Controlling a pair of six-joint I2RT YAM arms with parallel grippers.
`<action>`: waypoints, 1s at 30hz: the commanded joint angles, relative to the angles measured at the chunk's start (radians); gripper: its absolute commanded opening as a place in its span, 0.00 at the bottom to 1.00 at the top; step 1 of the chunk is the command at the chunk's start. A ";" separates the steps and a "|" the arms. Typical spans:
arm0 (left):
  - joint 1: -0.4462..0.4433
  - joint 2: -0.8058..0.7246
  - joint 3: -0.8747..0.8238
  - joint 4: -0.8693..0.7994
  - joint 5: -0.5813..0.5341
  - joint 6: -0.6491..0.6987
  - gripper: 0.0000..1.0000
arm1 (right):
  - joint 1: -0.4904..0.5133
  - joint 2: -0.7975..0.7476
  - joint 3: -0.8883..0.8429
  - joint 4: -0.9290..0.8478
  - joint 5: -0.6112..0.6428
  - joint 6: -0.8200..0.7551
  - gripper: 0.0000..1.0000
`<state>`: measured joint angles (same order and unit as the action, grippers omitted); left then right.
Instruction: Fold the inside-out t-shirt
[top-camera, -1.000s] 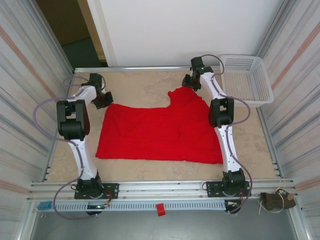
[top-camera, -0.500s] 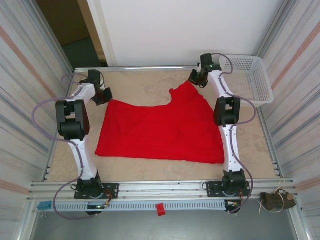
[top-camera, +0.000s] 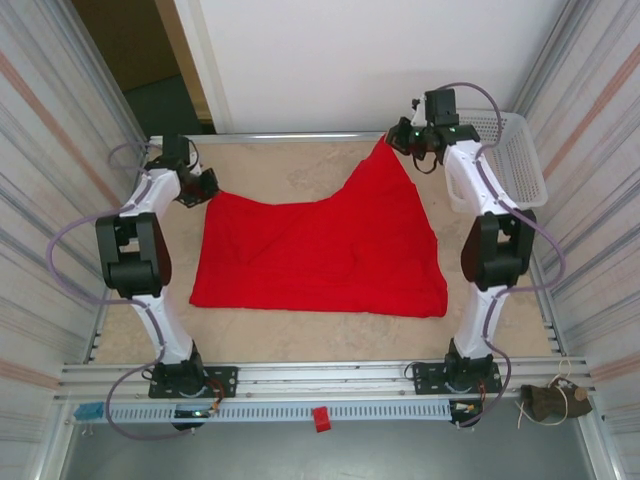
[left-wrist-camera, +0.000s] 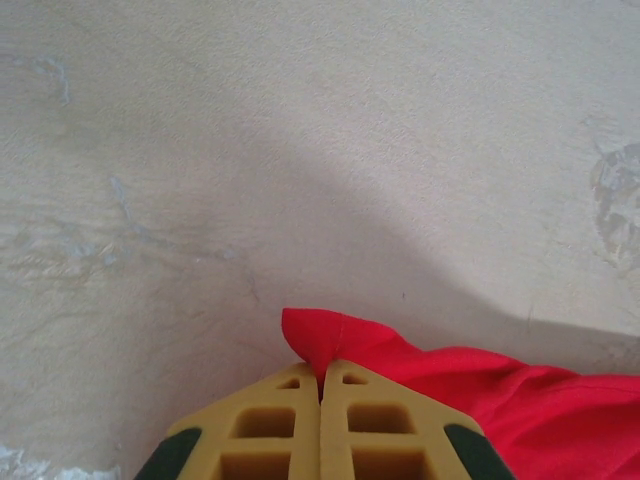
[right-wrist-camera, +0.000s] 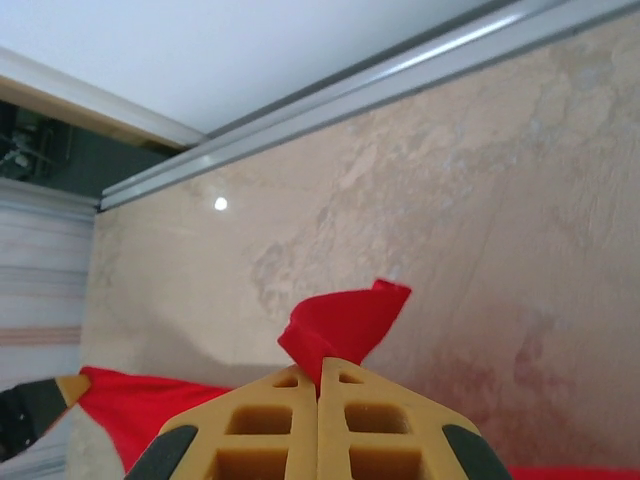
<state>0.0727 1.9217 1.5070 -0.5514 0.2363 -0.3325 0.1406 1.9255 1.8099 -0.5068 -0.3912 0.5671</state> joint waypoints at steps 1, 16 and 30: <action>0.026 -0.054 -0.059 0.029 0.040 -0.038 0.00 | 0.012 -0.109 -0.135 0.055 0.000 0.027 0.00; 0.077 -0.207 -0.286 0.106 0.084 -0.117 0.00 | 0.135 -0.613 -0.652 0.046 0.129 0.085 0.00; 0.152 -0.310 -0.460 0.159 0.098 -0.187 0.00 | 0.151 -0.916 -0.867 -0.077 0.247 0.141 0.00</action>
<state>0.2104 1.6459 1.0679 -0.4160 0.3187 -0.4950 0.2821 1.0542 0.9554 -0.5396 -0.1841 0.6815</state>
